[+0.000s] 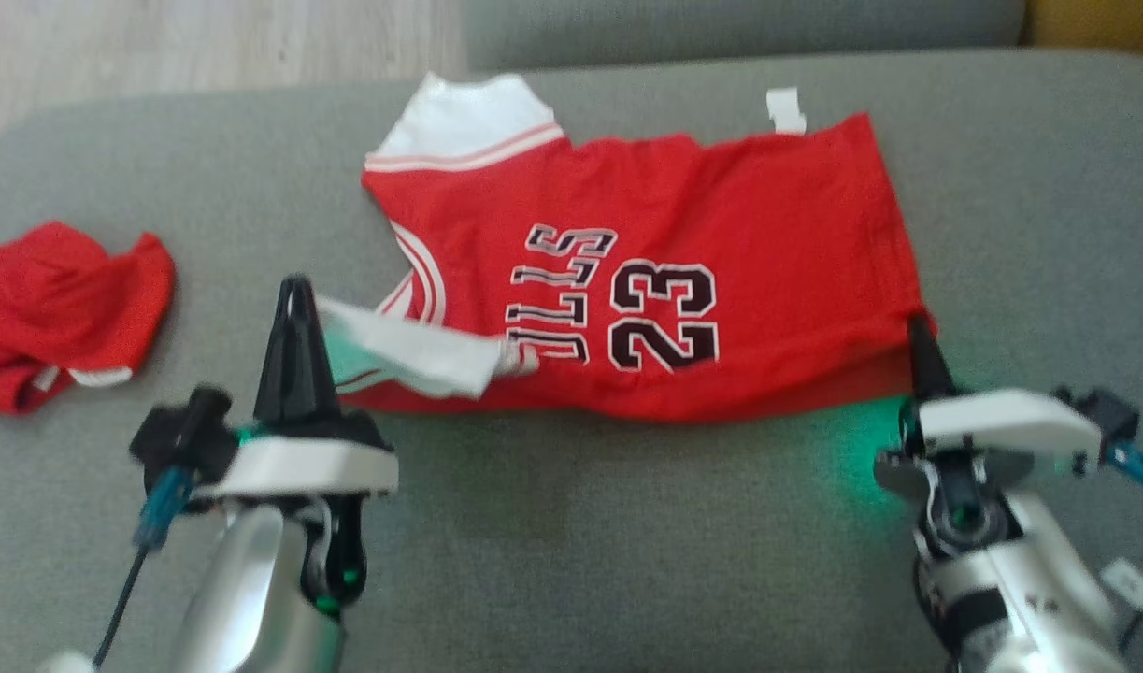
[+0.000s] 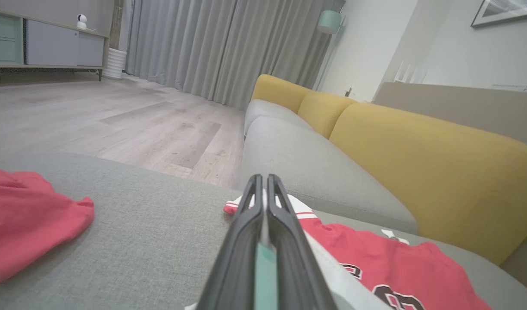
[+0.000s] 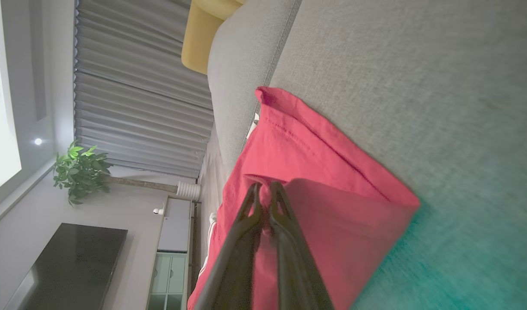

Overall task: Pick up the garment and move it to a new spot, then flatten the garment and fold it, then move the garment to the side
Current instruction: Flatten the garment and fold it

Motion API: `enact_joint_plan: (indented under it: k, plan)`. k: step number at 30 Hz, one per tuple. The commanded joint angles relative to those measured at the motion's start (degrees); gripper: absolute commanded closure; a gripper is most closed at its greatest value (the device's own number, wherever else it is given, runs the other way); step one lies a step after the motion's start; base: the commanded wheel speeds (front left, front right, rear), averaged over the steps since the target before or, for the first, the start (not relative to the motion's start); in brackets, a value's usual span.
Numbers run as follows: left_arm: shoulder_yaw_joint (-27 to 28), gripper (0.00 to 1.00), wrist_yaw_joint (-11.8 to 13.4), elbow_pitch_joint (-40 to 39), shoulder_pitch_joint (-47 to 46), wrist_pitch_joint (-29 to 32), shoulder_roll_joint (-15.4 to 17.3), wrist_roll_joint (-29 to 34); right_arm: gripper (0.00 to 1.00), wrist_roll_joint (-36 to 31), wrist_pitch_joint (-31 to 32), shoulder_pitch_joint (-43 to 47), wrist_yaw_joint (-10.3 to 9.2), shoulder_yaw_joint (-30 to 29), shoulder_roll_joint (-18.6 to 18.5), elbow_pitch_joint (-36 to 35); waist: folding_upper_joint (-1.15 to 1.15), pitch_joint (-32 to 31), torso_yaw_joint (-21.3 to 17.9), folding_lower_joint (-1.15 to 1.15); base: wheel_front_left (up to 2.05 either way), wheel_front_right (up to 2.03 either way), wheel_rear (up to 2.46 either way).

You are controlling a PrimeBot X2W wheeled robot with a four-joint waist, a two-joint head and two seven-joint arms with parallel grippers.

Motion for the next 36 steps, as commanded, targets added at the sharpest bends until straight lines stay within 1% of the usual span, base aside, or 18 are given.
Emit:
enact_joint_plan:
  k: [1, 4, 8, 12, 13, 14, 15, 16, 17, 19, 21, 22, 25, 28, 29, 31, 33, 36]
  plan:
    - [1.1, 1.0, 0.4, 0.1, -3.7, -0.3, 0.6, 1.3, 1.0, -0.7, -0.2, -3.4, -0.04, 1.3, 0.3, -0.8, 0.0, 3.1, -0.3, -0.02, 0.0, 0.0, 0.0]
    - [1.3, 1.0, 1.3, 3.1, -7.6, -0.3, 0.6, 2.2, 1.0, -1.6, -1.0, -7.4, -0.04, 1.4, 0.5, 0.9, 0.0, 5.9, -0.7, -0.02, 0.0, 0.0, 0.0]
    - [3.7, 1.0, 2.7, 5.9, -11.3, -0.3, 0.6, 3.7, 1.0, -2.5, -3.1, -12.3, -0.04, 1.7, 0.8, 2.9, 0.0, 8.6, -1.2, -0.02, 0.0, 0.0, 0.0]
    - [5.4, 1.0, 2.1, 7.9, -13.4, -0.3, 0.6, 5.4, 1.0, -3.0, -4.6, -15.8, -0.04, 2.7, 1.1, 5.2, 0.0, 10.2, -1.4, -0.02, 0.0, 0.0, 0.0]
    - [5.7, 1.0, 1.8, 8.4, -13.8, -0.3, 0.6, 5.7, 0.76, -3.3, -5.2, -16.4, -0.04, 3.0, 1.2, 5.8, 0.0, 10.4, -1.3, -0.02, 0.0, 0.0, 0.0]
    - [5.9, 1.0, 1.5, 8.9, -14.1, -0.3, 0.6, 5.8, 0.26, -3.6, -6.0, -17.0, -0.04, 3.3, 1.2, 6.3, 0.0, 10.5, -1.3, -0.02, 0.0, 0.0, 0.0]
    - [6.1, 0.97, 1.2, 9.3, -14.3, -0.3, 0.6, 6.0, 0.0, -3.9, -6.8, -17.4, -0.04, 3.5, 1.2, 6.8, 0.0, 10.5, -1.2, -0.02, 0.0, 0.0, 0.0]
    - [6.4, 0.68, 1.3, 9.5, -14.3, -0.3, 0.6, 6.2, 0.0, -4.5, -7.6, -17.8, -0.04, 3.8, 1.2, 7.2, 0.0, 10.5, -1.1, -0.02, 0.0, 0.0, 0.0]
    - [6.5, 0.0, 1.3, 9.6, -14.1, -0.3, 0.6, 6.4, 0.0, -5.7, -8.5, -18.0, -0.04, 4.3, 1.0, 7.5, 0.0, 10.3, -1.0, -0.02, 0.0, 0.0, 0.0]
    - [6.7, 0.0, 1.6, 9.5, -13.4, -0.3, 0.6, 7.1, 0.0, -8.5, -9.9, -18.0, -0.04, 5.2, 0.2, 8.3, 0.0, 9.9, -0.7, -0.02, 0.0, 0.0, 0.0]
    - [6.9, 0.0, 1.9, 8.8, -11.9, -0.3, 0.6, 8.4, 0.0, -13.0, -10.8, -17.5, -0.04, 6.3, -1.1, 8.8, 0.0, 9.1, -0.6, -0.02, 0.0, 0.0, 0.0]
    - [7.0, 0.0, 2.2, 8.3, -10.9, -0.3, 0.6, 9.4, 0.0, -16.1, -10.9, -17.2, -0.04, 6.2, -2.0, 8.9, 0.0, 8.6, -0.5, -0.02, 0.0, 0.0, 0.0]
    - [7.2, 0.0, 3.0, 6.7, -7.4, -0.3, 0.6, 12.3, 0.0, -29.0, -11.0, -14.7, -0.04, 1.3, -3.6, 6.0, 0.0, 6.9, -0.3, -0.02, 0.0, 0.0, 0.0]
    - [6.9, 0.0, 3.4, 5.8, -3.3, -0.3, 0.6, 15.1, 0.0, -42.1, -11.0, -9.8, -0.04, -3.4, -2.2, 2.0, 0.0, 4.9, -0.1, -0.02, 0.0, 0.0, 0.0]
    - [6.9, 0.0, 3.4, 5.8, -3.3, -0.3, 0.6, 15.1, 0.0, -42.1, -11.0, -9.8, -0.04, -3.4, -2.2, 2.0, 0.0, 4.9, -0.1, -0.02, 0.0, 0.0, 0.0]
    - [6.8, 0.0, 3.7, 5.5, -0.7, -0.3, 0.6, 16.7, 0.0, -49.4, -11.0, -6.5, -0.04, -5.3, -1.0, -0.2, 0.0, 3.4, 0.0, -0.02, 0.0, 0.0, 0.0]
    - [6.6, 0.0, 3.8, 5.5, 1.7, -0.3, 0.6, 17.8, 0.0, -54.8, -11.0, -3.5, -0.04, -6.4, -0.1, -2.1, 0.0, 2.0, 0.2, -0.02, 0.0, 0.0, 0.0]
    - [6.7, 0.0, 4.1, 5.5, 5.1, -0.3, 0.6, 18.6, 0.0, -60.7, -11.0, 0.5, -0.04, -7.7, 0.8, -4.1, 0.0, 0.0, 0.3, -0.02, 0.0, 0.0, 0.0]
